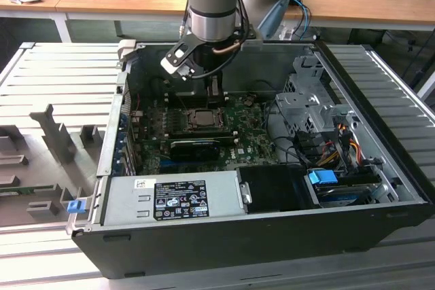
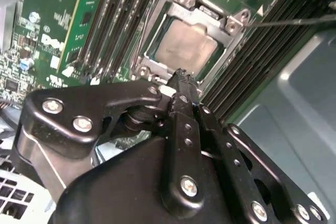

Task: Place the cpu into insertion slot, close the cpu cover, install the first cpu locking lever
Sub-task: 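Place the cpu into insertion slot, then close the cpu cover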

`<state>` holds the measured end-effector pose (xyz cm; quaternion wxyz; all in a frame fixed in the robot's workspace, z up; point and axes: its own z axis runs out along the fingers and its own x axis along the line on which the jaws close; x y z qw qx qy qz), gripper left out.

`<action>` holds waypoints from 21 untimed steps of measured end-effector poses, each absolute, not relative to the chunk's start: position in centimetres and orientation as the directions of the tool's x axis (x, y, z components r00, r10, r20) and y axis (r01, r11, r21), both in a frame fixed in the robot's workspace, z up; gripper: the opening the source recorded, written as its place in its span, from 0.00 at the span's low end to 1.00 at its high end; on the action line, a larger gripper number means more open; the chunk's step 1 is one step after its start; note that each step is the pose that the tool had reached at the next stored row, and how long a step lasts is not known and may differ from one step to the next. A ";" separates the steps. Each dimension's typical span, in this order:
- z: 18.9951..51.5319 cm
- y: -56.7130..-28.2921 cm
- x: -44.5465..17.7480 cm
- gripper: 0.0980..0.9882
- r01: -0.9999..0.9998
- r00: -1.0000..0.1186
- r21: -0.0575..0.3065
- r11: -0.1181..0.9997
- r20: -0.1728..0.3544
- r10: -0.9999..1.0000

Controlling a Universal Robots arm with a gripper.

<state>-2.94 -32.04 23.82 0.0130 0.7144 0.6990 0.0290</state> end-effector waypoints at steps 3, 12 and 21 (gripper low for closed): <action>23.8 -32.0 -3.4 0.01 0.998 0.021 0.059 -0.022 0.023 1.000; 23.6 -32.0 -4.1 0.01 0.998 0.021 0.059 -0.022 0.023 1.000; 26.4 -32.0 -4.1 0.01 0.998 0.021 0.059 -0.022 0.023 1.000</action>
